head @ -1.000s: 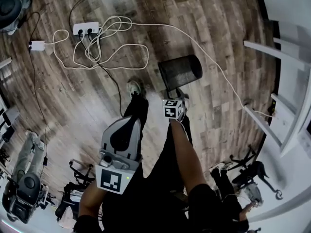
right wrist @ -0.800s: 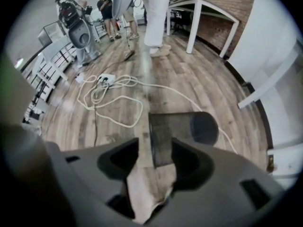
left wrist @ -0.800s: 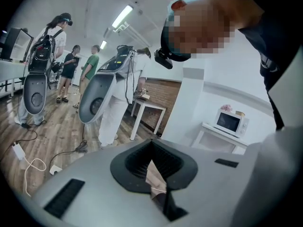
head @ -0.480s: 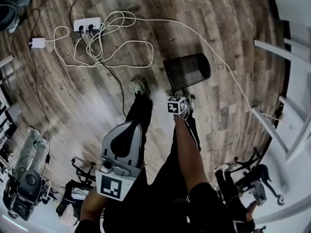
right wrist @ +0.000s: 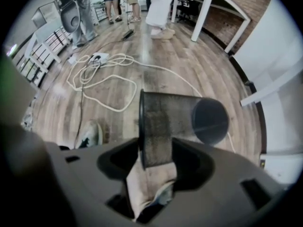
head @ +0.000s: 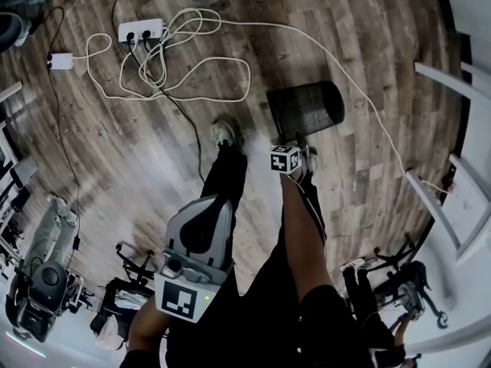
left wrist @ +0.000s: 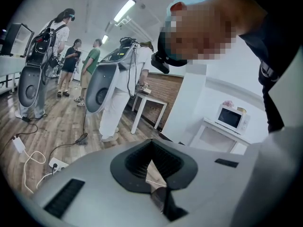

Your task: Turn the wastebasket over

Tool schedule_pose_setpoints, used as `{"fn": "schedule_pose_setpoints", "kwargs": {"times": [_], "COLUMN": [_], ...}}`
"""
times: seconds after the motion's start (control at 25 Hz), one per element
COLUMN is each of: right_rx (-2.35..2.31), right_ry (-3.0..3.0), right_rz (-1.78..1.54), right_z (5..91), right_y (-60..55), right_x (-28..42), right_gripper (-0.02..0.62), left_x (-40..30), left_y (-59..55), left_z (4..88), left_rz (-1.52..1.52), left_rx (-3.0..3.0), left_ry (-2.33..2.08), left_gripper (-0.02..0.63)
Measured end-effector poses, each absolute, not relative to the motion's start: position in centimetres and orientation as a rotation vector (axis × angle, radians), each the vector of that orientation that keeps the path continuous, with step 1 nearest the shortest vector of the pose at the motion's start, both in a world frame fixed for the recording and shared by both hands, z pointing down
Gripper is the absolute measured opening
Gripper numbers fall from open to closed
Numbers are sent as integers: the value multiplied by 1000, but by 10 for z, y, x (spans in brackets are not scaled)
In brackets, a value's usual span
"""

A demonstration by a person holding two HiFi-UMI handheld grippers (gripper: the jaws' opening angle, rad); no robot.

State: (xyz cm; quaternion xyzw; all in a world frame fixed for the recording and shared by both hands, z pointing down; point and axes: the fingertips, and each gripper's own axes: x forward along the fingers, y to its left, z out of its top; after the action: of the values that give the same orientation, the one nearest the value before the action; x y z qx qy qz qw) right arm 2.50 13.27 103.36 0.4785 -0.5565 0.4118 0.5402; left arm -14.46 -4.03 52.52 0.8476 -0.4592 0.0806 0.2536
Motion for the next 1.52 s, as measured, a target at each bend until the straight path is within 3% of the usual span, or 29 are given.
{"fn": "schedule_pose_setpoints", "kwargs": {"times": [0.6,1.52], "right_rx": [1104,1371], "right_ry": [-1315,-1270], "right_rz": [967,1080], "right_z": [1036,954], "right_y": [121,103], "right_x": [30,151], "right_gripper": [231,67], "left_x": [-138,-83], "left_y": [-37,-28], "left_z": [530,512], "left_rz": [233,220], "left_rx": [2286,2281], "left_ry": [-1212,-1157], "left_gripper": [34,34]}}
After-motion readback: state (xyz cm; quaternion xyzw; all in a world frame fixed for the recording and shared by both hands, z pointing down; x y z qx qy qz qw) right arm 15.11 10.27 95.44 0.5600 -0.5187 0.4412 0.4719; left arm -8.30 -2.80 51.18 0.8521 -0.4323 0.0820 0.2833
